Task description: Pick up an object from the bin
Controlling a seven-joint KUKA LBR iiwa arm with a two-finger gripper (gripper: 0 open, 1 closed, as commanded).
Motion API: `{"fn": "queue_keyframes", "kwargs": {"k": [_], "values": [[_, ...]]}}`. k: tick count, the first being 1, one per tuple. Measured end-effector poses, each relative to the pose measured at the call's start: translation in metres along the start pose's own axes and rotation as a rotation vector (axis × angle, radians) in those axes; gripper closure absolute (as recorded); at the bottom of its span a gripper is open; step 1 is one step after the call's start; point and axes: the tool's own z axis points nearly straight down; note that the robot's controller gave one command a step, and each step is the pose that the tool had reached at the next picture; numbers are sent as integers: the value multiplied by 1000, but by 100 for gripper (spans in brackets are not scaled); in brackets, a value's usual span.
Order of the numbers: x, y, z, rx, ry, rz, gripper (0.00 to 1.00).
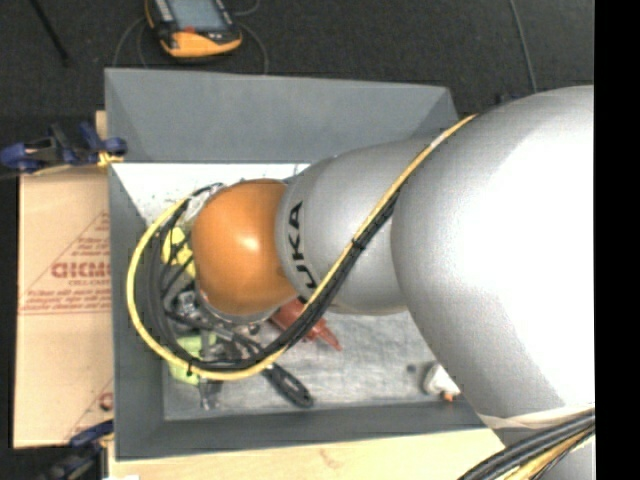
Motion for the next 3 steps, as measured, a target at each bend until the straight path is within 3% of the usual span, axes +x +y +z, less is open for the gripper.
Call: {"fn": "queue_keyframes", "kwargs": {"k": [1,2,3], "values": [[-24,-23,25,1,-4,-340,0],[-25,-23,32,-1,-5,146,100],[-26,-23,32,-1,-6,147,100]]}}
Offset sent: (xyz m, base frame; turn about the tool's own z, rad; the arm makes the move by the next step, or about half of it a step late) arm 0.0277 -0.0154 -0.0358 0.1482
